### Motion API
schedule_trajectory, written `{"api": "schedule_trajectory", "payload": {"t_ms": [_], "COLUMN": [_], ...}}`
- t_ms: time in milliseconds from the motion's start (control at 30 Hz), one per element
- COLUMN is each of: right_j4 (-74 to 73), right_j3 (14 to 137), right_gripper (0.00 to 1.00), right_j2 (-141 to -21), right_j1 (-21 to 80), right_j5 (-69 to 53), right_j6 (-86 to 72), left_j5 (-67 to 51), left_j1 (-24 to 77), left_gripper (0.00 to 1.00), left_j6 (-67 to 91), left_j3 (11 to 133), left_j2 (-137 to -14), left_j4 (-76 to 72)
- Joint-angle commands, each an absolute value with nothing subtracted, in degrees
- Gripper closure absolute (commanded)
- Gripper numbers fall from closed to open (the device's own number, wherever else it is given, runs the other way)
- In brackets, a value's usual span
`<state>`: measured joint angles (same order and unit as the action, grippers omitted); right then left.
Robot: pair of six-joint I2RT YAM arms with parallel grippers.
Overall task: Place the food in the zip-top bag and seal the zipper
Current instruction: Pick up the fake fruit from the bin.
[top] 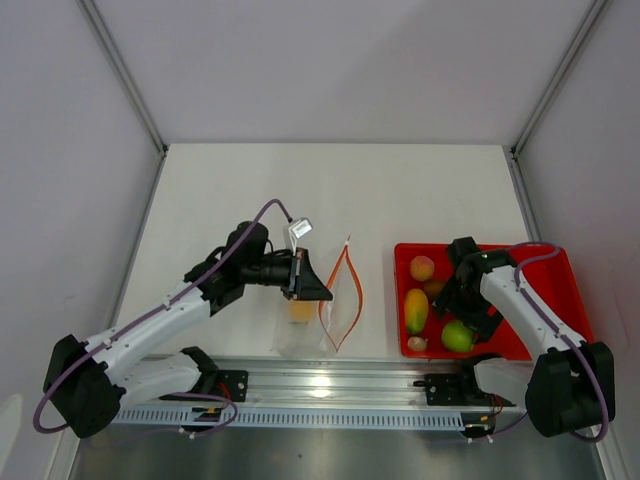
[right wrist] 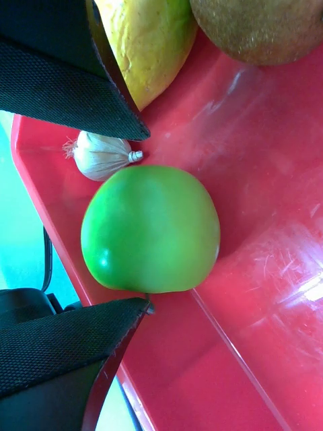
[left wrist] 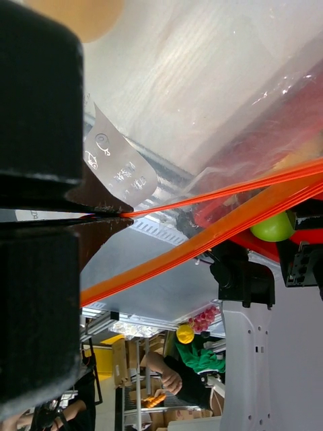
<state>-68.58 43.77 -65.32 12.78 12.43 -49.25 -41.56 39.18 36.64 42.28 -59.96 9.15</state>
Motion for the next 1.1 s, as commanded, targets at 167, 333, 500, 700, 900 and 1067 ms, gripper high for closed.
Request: {"api": "schedule_trajectory", "payload": {"t_ms": [167,333,500,700,900,1067], "right_j4": [-67.8,-65.7,-65.7,-66.4,-69.3,-71.5], "right_j3": [45.6,45.6,45.4,46.5,49.2,54.0], "right_gripper": [0.01,0.12,0.24,0.63,0.9,1.0], "right_j2": [-67.7,-69.0,-68.4,-66.2,-64.0,-61.1], "right_j1": [13.1,13.3,14.0,14.2,14.5,15.1], "right_j5": [14.4,13.9,13.8,13.4,14.2,15.0], "right_j6": [-50.7,-50.2,-50.2,-49.7,-49.8,-48.1], "left_j5": [-42.4,-42.7,-42.8,-42.8,-42.7,-42.1], "left_j1": [37.5,36.3,35.5,35.2,35.2,35.2], "left_gripper": [0.99,0.99,0.99,0.99,0.99,0.99], "left_j6": [36.7,36.0,36.1,36.2,36.5,36.6], "left_j3": [41.4,40.9,40.3,40.0,40.4,40.7], "left_j2": [-58.2,-57.1,-56.5,-56.6,-56.7,-56.6], "left_j4": [8.0,8.9,9.0,8.8,8.8,9.6]}}
